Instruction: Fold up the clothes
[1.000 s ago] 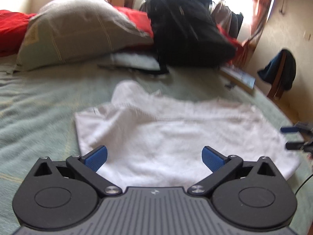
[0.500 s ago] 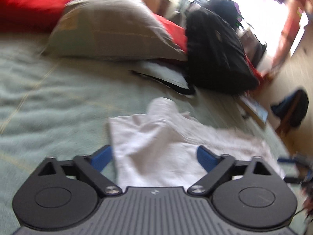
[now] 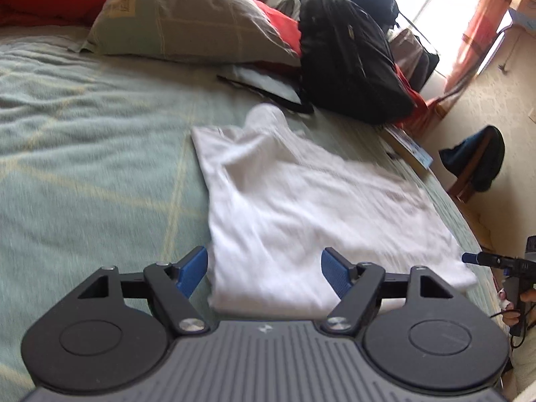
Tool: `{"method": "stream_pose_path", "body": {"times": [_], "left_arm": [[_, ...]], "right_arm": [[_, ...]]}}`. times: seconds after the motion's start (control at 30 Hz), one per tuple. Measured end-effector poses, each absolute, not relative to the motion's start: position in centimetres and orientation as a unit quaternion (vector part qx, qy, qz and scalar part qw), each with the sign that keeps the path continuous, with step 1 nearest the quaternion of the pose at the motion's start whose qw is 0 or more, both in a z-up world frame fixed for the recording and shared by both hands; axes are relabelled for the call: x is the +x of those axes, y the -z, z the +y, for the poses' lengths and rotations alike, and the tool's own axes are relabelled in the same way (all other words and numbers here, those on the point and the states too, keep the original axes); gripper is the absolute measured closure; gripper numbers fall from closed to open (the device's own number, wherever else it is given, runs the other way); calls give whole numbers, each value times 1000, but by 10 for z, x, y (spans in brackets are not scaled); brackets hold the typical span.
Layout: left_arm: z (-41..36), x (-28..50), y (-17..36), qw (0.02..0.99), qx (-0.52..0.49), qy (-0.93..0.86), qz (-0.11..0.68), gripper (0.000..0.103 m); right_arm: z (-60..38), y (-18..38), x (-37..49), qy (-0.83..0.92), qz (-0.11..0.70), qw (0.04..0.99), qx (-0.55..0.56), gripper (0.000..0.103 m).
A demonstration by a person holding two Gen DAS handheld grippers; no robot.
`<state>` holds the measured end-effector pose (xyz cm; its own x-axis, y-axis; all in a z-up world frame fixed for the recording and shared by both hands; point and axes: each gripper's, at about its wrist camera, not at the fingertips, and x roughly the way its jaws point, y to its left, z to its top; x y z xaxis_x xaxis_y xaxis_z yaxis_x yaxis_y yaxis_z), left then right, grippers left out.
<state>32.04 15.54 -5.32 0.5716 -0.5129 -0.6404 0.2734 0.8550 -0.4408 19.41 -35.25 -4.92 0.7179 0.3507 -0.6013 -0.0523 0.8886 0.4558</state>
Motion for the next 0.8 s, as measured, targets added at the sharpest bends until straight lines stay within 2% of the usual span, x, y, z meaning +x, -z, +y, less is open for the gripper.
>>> {"method": "stream_pose_path", "body": {"times": [0.13,0.3,0.6,0.67,0.8], "left_arm": [[147,307,50,882,-116,228,396,28],[149,306,49,880,-135,233,392,30],[159,305,55,871,-163,245,393,30],[164,303,60,865,-183,251,394,32],[171,301,61,868,-201,256,376,47]], "right_arm": [[-360,59,174,-86,350,901,241,0],[-367,69,171,-90,341,889,292,0],[-368,66,165,-128,316,886,315,2],[-367,69,164,-136,321,882,318,13],[-364,76,166,-142,336,879,308,31]]}}
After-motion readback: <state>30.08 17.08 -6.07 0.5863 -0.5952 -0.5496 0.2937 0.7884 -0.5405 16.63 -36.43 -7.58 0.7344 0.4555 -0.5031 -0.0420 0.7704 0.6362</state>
